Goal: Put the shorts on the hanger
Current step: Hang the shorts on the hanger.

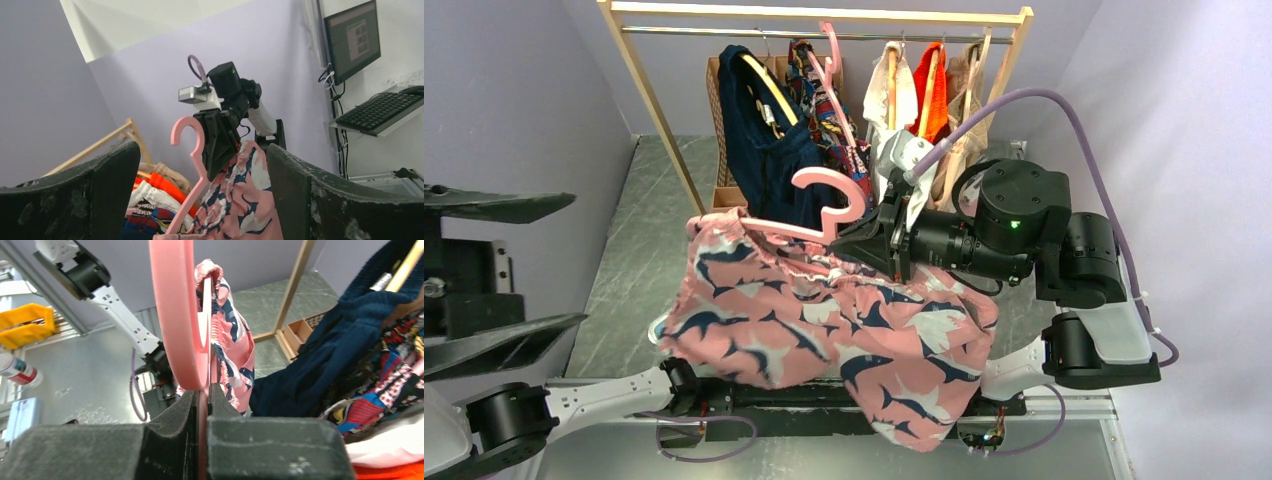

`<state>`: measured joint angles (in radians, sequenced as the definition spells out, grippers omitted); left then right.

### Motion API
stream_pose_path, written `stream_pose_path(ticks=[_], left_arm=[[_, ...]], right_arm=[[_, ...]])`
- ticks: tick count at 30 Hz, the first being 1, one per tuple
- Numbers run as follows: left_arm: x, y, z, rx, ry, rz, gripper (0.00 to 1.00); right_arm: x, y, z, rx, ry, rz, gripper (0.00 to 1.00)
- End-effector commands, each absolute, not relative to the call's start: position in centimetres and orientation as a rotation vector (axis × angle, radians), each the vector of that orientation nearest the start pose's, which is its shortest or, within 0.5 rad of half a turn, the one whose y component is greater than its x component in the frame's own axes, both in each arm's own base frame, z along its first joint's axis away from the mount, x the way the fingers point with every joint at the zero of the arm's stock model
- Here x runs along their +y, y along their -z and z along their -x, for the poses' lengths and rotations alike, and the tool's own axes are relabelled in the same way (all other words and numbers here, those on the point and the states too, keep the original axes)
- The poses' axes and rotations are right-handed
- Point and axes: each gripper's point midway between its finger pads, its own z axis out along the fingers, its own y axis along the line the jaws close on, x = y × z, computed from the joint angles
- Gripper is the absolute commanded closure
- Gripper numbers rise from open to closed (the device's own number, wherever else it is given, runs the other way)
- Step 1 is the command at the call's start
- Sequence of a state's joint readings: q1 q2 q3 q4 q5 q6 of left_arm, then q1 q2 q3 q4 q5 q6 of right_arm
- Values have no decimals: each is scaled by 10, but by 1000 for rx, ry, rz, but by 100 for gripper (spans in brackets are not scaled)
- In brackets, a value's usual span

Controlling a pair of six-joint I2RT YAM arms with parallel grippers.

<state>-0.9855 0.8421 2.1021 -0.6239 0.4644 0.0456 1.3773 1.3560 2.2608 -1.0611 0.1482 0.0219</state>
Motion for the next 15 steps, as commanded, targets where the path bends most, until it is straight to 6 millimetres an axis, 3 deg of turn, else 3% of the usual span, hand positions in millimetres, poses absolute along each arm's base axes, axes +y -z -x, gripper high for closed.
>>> stream_pose_path(ticks=[1, 9, 15], left_arm=[[-112, -656, 8, 692, 1053, -847, 0], [-122, -616, -32, 906, 1008, -735, 2], [-119, -597, -40, 969, 1018, -671, 5]], right_arm=[[293, -546, -72, 1406, -991, 1020, 100], [310, -547, -106, 1471, -897, 833, 100], [329, -550, -119, 1505, -893, 727, 100]])
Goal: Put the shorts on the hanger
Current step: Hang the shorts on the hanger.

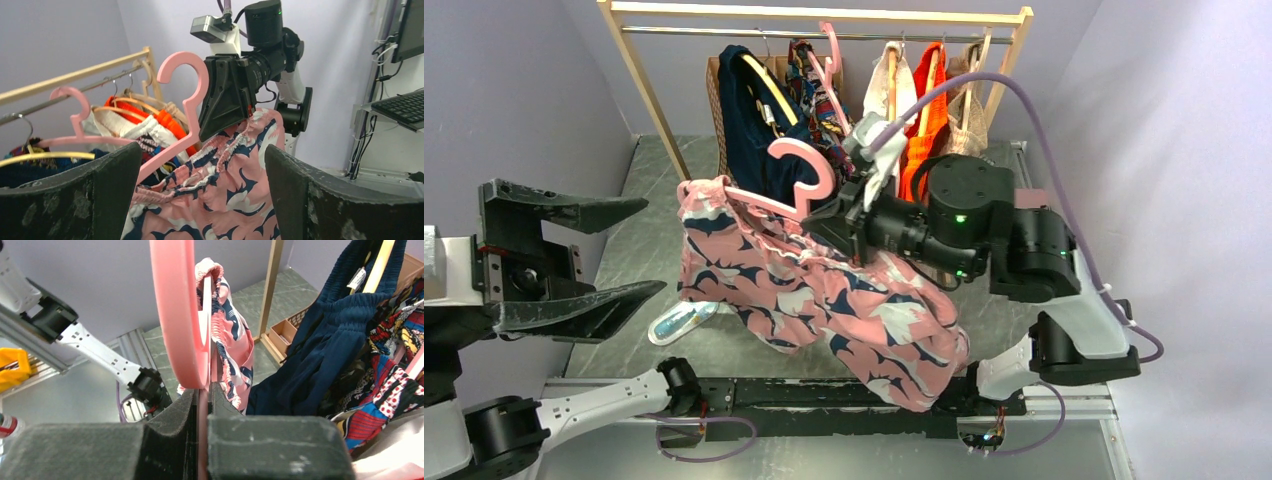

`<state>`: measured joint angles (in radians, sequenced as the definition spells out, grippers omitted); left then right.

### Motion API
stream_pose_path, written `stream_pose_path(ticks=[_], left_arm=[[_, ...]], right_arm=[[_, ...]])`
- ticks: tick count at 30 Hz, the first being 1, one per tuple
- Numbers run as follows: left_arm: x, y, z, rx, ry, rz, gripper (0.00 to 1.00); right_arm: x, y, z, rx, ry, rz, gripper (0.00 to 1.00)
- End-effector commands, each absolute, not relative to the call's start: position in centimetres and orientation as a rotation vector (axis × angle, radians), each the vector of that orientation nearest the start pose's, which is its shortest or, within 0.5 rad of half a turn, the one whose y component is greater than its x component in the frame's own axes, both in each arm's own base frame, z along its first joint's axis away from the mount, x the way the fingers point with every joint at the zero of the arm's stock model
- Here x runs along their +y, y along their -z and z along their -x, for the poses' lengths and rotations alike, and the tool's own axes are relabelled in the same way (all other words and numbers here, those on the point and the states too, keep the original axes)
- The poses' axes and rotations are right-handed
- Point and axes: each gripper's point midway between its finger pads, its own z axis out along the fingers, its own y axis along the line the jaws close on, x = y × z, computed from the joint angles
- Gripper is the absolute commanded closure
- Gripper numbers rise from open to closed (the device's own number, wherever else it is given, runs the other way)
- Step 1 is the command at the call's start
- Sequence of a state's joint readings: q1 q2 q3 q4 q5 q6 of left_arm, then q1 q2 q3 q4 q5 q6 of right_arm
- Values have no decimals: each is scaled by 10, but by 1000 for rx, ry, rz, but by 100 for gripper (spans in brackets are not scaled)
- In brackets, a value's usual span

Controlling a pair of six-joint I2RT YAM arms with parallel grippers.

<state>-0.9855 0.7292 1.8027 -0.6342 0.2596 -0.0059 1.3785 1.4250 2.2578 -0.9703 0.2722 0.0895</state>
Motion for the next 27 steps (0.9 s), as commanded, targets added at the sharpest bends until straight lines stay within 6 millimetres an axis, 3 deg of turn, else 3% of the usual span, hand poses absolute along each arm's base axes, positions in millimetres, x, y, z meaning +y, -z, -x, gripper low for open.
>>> stream_pose_path(ticks=[1, 16, 22, 27], left_arm=[[-116, -596, -42, 974, 1014, -652, 5], [-101, -560, -72, 1105, 925, -480, 11], [-100, -537, -85, 1171, 906, -417, 13], [-99, -526, -85, 1182, 919, -391, 14]], right_arm=[[332, -550, -122, 1513, -889, 703, 100], [360, -552, -175, 1557, -766, 291, 100], [378, -557, -186, 1525, -745, 238, 100], [390, -548, -189, 1525, -732, 235, 100]])
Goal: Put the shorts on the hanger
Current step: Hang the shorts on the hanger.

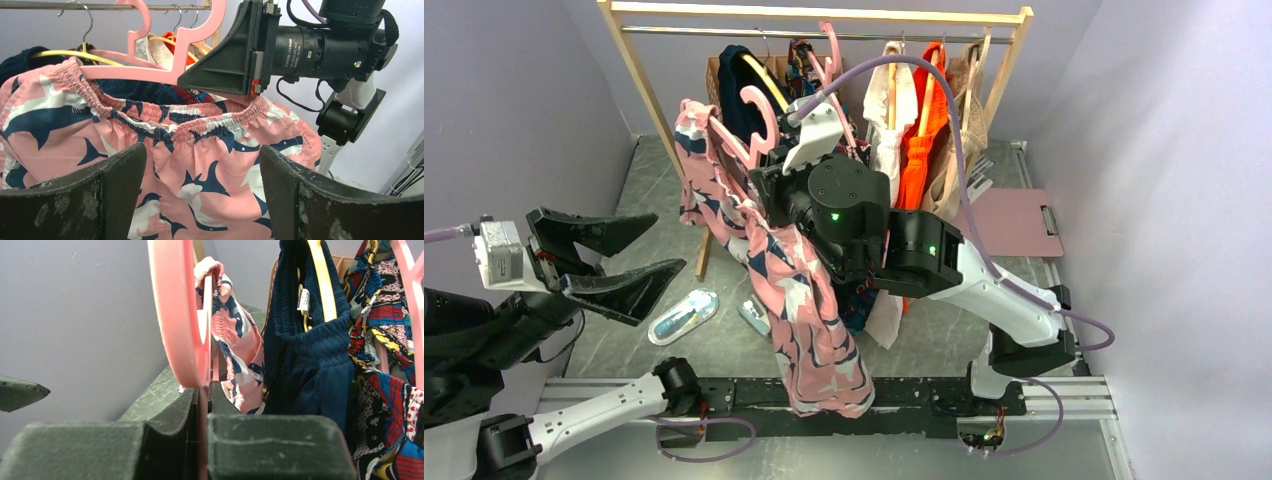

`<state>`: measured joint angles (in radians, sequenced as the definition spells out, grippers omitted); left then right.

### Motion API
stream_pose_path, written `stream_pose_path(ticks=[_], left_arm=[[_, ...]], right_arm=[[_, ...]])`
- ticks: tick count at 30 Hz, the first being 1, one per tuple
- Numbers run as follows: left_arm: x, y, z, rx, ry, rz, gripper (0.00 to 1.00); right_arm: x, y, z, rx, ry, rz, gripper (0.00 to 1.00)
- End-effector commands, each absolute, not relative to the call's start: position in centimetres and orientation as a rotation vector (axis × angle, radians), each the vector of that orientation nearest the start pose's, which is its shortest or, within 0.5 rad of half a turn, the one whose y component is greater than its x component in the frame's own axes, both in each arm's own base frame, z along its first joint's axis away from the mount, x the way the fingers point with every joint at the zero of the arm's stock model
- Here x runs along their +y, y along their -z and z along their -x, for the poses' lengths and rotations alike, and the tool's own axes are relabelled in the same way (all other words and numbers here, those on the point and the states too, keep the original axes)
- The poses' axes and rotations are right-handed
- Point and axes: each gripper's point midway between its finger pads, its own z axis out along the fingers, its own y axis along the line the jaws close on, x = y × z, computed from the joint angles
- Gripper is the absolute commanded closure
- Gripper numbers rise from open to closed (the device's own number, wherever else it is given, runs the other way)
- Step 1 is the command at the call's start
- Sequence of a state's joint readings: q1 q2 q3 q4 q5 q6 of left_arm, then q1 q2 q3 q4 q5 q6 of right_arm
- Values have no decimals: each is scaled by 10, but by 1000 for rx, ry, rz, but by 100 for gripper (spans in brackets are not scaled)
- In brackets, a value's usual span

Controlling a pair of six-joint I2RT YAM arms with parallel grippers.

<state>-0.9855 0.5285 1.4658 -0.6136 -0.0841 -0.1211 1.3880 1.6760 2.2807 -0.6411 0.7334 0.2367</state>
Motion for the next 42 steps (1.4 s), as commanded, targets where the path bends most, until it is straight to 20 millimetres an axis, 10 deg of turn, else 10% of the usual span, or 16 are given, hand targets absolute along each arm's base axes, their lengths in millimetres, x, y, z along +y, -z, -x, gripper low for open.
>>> stream_pose_path(ticks=[1, 17, 25, 34, 42], left_arm=[[-98, -524, -85, 1184, 925, -387, 14], [-86, -533, -94, 1201, 858, -330, 13], [-85, -587, -69, 1119, 907, -452, 13], [-120, -578, -42, 1062, 1020, -684, 12], [-162, -574, -32, 1053, 1099, -905, 15]], right_arm=[[394, -545, -188, 1528, -736, 252, 100], [375, -562, -130, 1495, -957, 595, 100], [359, -563, -74, 1389, -1131, 911, 100], [341, -561, -58, 1340, -1140, 1027, 100], [345, -518, -60, 1439, -1053, 1135, 100]])
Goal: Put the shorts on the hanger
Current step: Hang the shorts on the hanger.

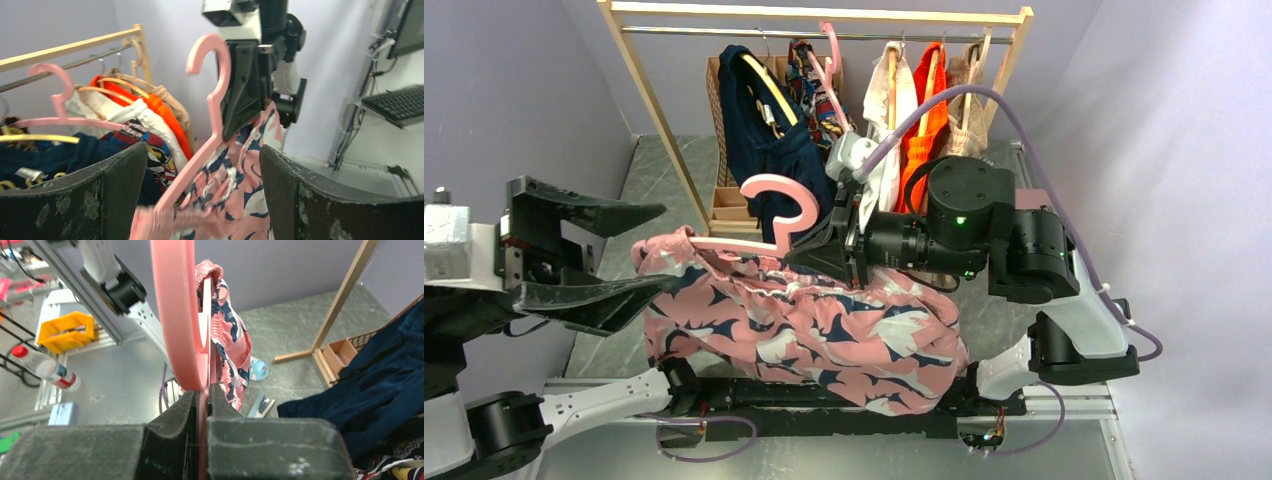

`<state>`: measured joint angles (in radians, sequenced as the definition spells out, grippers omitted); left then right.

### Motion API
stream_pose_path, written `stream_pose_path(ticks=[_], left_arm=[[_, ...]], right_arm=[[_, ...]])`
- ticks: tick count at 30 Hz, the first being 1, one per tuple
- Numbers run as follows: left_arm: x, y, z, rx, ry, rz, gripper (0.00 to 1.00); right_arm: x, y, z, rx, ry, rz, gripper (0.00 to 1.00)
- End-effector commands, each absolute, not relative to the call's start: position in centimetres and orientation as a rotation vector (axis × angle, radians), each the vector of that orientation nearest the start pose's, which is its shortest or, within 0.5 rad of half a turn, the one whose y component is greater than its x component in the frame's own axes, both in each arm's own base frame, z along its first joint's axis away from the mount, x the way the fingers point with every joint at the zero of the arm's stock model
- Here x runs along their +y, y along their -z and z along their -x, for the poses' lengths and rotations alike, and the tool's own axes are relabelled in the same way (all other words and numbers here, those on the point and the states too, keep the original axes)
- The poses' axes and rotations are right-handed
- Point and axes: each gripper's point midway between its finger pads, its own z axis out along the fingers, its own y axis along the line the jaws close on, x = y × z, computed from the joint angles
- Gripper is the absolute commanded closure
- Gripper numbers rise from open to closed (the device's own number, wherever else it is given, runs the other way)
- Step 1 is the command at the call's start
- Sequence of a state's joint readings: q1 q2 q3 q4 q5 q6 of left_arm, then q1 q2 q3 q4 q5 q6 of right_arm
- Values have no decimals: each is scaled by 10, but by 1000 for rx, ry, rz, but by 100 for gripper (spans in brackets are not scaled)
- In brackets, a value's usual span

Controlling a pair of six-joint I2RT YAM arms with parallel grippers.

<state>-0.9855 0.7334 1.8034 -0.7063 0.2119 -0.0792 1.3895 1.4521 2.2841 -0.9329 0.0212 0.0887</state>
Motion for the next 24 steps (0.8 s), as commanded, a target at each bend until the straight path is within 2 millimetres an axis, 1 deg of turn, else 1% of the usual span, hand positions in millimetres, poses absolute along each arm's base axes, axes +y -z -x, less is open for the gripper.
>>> stream_pose_path(ticks=[1, 4, 7, 10, 12, 16, 20, 24], left_arm=[[-172, -567, -32, 1073, 1107, -951, 16], [-194, -548, -34, 1123, 1122, -1078, 17], [-202, -539, -40, 1156, 1104, -1103, 17], [-196, -537, -45, 1171, 1064, -1071, 16], [-190, -532, -48, 1199, 1037, -1056, 17], [-178, -520, -49, 1252, 1009, -1028, 22], [-168, -505, -48, 1294, 998, -995, 29], [-162, -501, -53, 1317, 972, -959, 32]], right_arm=[[346, -513, -61, 1447, -1042, 1146, 100], [348, -502, -60, 1452, -1027, 1180, 100], [342, -502, -59, 1446, -1024, 1184, 100], [331, -504, -56, 1438, -1035, 1180, 100], [324, -506, -54, 1432, -1044, 1177, 100], [314, -508, -52, 1416, -1052, 1168, 100], [309, -510, -51, 1400, -1058, 1159, 100], [309, -510, -51, 1394, -1059, 1160, 100]])
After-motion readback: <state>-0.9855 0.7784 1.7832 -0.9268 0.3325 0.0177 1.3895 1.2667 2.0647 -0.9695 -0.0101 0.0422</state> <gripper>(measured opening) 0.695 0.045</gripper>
